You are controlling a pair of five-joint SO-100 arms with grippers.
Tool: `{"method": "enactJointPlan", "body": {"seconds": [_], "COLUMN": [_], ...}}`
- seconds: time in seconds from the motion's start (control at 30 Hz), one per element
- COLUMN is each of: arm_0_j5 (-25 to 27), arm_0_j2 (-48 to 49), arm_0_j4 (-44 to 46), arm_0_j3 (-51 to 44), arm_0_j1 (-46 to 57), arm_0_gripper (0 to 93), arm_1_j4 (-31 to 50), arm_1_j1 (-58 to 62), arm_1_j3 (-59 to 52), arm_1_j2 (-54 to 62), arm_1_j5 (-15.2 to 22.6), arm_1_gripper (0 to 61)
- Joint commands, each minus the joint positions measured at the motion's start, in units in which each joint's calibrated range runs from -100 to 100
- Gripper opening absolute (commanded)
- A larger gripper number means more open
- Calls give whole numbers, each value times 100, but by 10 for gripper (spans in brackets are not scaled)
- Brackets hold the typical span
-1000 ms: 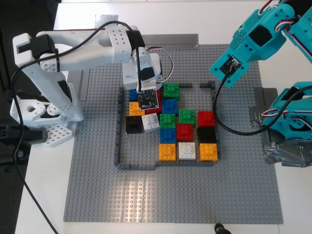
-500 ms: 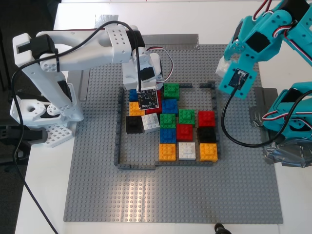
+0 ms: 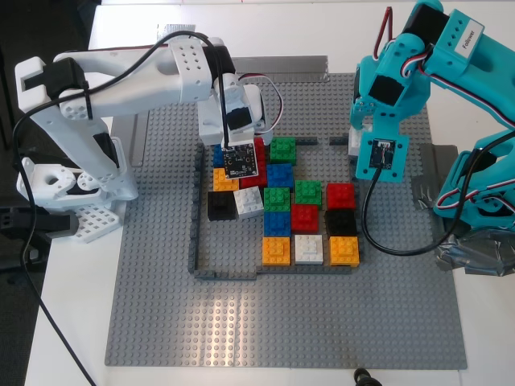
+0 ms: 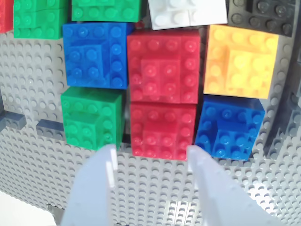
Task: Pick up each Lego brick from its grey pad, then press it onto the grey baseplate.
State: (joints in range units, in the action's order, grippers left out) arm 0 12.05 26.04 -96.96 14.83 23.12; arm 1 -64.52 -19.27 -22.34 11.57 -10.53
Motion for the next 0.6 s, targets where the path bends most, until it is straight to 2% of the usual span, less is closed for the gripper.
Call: {"method": "enactJointPlan", "body": {"seconds": [0.0,0.2,0.37,0.43,0.5,0.53,0.57], "arm_0_j5": [4,4,-1,-6,-113,-162,-191], "arm_0_j2": [-20,-432,-818,-938,-1007,-1033,-1058], "arm_0_j4": [13,347,688,786,916,965,989], "arm_0_j3": [-52,-70,-115,-115,-106,-97,-97], "arm_0_j1": [-161,-183,-183,-198,-205,-205,-212], "arm_0_gripper": [0,0,0,0,0,0,0], "arm_1_j4": [-187,-570,-822,-887,-952,-1058,-1204], "arm_1_j1": [-35,-187,-398,-594,-847,-964,-1072], "arm_1_j3": [640,993,1146,1128,1128,1227,1345], "arm_1_j2": [508,680,937,1203,1461,1495,1495], "arm_1_j5": [79,167,323,435,548,567,572], "arm_1_gripper": [211,305,309,249,118,17,3]}}
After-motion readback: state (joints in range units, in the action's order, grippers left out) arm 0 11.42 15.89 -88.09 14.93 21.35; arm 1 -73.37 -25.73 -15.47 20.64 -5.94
